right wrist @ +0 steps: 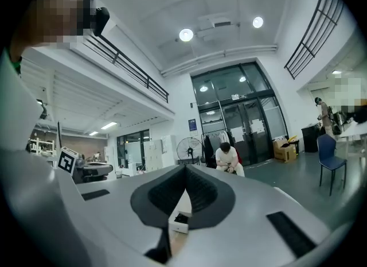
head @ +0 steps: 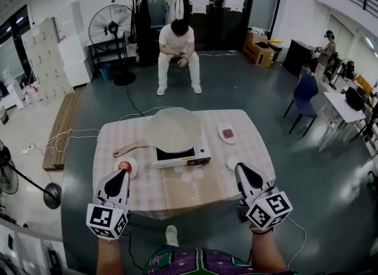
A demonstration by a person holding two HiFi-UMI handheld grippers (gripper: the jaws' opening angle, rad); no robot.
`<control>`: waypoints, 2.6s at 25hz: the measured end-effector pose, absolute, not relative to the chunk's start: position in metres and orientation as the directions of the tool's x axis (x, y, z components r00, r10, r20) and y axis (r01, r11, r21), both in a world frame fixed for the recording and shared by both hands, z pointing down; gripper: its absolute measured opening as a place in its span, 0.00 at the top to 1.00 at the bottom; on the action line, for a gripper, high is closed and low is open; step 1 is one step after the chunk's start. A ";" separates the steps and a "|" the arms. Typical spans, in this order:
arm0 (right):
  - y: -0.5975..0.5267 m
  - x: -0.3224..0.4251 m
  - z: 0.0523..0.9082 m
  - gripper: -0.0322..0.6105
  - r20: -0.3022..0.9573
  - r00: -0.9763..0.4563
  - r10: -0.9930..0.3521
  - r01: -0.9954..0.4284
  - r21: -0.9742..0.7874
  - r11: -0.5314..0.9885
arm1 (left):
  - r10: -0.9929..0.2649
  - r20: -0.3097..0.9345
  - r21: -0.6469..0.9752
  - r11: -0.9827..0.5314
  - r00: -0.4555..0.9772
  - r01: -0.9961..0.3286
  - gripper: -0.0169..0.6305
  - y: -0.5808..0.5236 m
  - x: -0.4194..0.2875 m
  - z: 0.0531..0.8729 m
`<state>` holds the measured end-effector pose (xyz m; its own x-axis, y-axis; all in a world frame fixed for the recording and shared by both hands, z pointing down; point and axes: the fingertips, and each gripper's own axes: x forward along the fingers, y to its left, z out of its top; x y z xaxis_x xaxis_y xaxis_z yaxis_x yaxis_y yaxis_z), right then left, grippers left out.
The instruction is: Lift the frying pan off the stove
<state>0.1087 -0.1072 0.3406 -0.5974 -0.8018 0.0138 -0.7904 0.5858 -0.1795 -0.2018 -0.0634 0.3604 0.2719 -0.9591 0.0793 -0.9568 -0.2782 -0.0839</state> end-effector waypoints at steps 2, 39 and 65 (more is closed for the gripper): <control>-0.133 0.079 0.338 0.94 0.012 -0.609 -0.793 -0.783 -0.167 0.599 | -0.956 0.076 -0.068 -0.289 0.284 -0.955 0.94 -0.089 -0.224 0.360; -0.228 -0.052 0.377 0.94 0.053 -0.641 -0.766 -0.762 -0.160 0.627 | -0.802 0.330 -0.221 -0.579 0.498 -0.785 0.27 -0.258 -0.282 0.443; -0.340 -0.076 0.414 0.94 0.067 -0.774 -0.630 -0.627 -0.218 0.748 | -0.461 0.819 -0.165 -0.761 0.343 -0.628 0.27 -0.339 -0.262 0.605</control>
<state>-0.0757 -0.3399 0.4143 -0.7738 -0.6299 0.0672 -0.6275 0.7476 -0.2175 -0.2616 -0.3388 0.6048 0.3426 -0.4606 0.8188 -0.6275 -0.7608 -0.1654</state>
